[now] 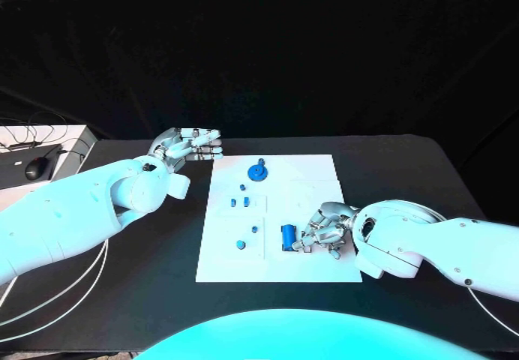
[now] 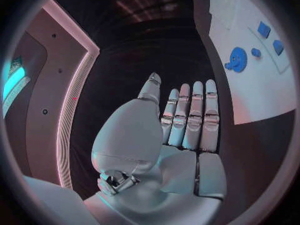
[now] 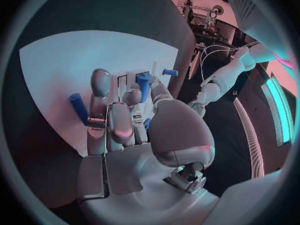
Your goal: Assemble the parts on the task board
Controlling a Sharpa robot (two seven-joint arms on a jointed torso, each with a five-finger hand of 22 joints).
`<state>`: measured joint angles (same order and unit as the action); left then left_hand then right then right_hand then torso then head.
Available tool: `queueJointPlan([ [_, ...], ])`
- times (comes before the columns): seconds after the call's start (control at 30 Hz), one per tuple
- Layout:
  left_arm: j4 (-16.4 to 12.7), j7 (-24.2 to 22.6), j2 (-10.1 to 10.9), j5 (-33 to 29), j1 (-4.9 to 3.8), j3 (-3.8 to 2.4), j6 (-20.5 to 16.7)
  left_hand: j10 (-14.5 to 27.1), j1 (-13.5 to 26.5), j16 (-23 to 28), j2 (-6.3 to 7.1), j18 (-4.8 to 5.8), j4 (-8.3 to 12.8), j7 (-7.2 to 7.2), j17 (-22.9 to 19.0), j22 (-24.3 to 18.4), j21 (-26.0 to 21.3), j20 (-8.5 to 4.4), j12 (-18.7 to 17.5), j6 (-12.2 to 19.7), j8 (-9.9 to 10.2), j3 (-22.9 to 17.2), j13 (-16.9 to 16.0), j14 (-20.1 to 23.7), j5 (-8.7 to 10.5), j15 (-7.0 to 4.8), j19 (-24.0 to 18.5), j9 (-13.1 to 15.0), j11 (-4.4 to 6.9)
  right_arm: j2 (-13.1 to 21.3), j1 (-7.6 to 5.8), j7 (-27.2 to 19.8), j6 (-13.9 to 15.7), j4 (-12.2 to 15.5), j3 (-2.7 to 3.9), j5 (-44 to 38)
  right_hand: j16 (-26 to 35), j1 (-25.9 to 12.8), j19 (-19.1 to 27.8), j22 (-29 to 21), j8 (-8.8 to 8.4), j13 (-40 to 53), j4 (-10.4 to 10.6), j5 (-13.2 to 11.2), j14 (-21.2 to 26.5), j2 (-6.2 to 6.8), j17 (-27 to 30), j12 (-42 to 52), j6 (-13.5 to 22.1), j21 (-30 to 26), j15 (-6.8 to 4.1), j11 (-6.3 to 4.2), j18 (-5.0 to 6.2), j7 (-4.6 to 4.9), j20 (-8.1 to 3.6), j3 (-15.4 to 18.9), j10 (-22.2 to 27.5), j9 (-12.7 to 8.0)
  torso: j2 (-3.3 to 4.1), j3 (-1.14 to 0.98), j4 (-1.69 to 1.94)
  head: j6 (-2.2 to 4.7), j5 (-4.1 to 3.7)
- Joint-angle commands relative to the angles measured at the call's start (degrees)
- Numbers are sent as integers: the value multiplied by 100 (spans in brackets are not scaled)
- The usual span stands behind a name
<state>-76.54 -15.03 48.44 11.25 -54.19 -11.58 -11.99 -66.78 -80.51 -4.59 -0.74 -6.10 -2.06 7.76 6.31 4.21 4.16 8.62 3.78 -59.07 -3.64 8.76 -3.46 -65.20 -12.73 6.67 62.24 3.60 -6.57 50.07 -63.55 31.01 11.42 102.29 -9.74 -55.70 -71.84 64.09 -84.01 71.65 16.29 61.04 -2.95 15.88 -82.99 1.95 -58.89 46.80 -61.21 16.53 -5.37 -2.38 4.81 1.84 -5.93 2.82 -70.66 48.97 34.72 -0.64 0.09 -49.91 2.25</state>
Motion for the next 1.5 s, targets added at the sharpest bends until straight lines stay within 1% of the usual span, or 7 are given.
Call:
queueJointPlan([
  [0.03,-6,-34,-3,-14,4,-1,92,0,31,-18,-40,25,-10,8,7,-1,3,17,-22,2,5,-36,-1,22,-3,-6,-24,-4,-36,-27,18,-15,-120,2,2,-139,-2,92,-226,6,58,20,-41,-20,-4,7,-8,36,4,24,-45,-17,-46,-48,-47,-93,-45,6,2,3,4,-8,1],
  [0.33,-10,-34,3,-14,4,0,91,0,31,-18,-40,25,-10,8,7,-1,3,17,-22,2,5,-36,-1,22,-3,-6,-24,-4,-36,-94,44,109,19,-23,2,-313,3,118,-232,10,126,42,-51,-5,-5,-7,-11,61,-38,45,-59,-44,-58,-84,-63,-205,-86,6,-1,-3,2,-9,7],
  [0.43,-9,-32,5,-15,4,0,89,0,31,-18,-40,25,-10,8,7,-1,3,17,-22,2,5,-36,-1,22,-3,-6,-24,-4,-36,-116,49,139,72,-42,2,-337,-1,27,-236,16,147,57,19,-9,-9,-82,-19,81,-39,70,-65,-52,-64,-97,-69,-203,-113,8,-2,-3,0,-9,12],
  [0.83,-12,8,8,-46,4,0,78,0,40,-10,-52,27,-27,10,3,-3,0,20,-23,-3,4,-34,-1,40,-5,0,-32,-4,-38,-199,62,211,217,-116,2,-381,-1,-54,-235,26,218,83,39,-100,-10,-271,-28,85,-7,117,-76,-63,-79,-109,-84,-184,-136,17,-4,-2,1,-9,-4],
  [1.23,-9,30,6,-50,4,1,92,-1,27,-12,-77,27,-34,19,3,-2,1,20,-22,-6,4,-42,-1,41,-4,0,-34,-4,-37,-181,68,111,157,-112,2,-326,3,-78,-233,28,246,91,24,-96,-9,-203,-27,79,3,137,-74,-60,-82,-105,-84,-127,-132,20,-2,-4,-1,-5,7],
  [1.37,-6,34,5,-50,4,1,97,-1,27,-12,-77,27,-34,19,3,-2,1,20,-22,-6,4,-42,-1,41,-4,0,-34,-4,-37,-114,68,-99,314,-63,3,-183,6,-156,-230,20,250,81,85,-78,-8,-143,-26,51,27,117,-64,-47,-80,-88,-78,-70,-110,18,2,-5,-6,-2,1],
  [1.5,-4,34,3,-50,4,1,100,-1,27,-12,-77,27,-34,19,3,-2,1,20,-22,-6,4,-42,-1,41,-4,0,-34,-4,-37,60,57,-463,500,51,31,107,15,-155,-220,9,229,105,143,-36,-5,-150,-18,70,71,75,-53,-30,-70,-64,-65,-14,-89,-7,-2,-6,0,-1,-1],
])
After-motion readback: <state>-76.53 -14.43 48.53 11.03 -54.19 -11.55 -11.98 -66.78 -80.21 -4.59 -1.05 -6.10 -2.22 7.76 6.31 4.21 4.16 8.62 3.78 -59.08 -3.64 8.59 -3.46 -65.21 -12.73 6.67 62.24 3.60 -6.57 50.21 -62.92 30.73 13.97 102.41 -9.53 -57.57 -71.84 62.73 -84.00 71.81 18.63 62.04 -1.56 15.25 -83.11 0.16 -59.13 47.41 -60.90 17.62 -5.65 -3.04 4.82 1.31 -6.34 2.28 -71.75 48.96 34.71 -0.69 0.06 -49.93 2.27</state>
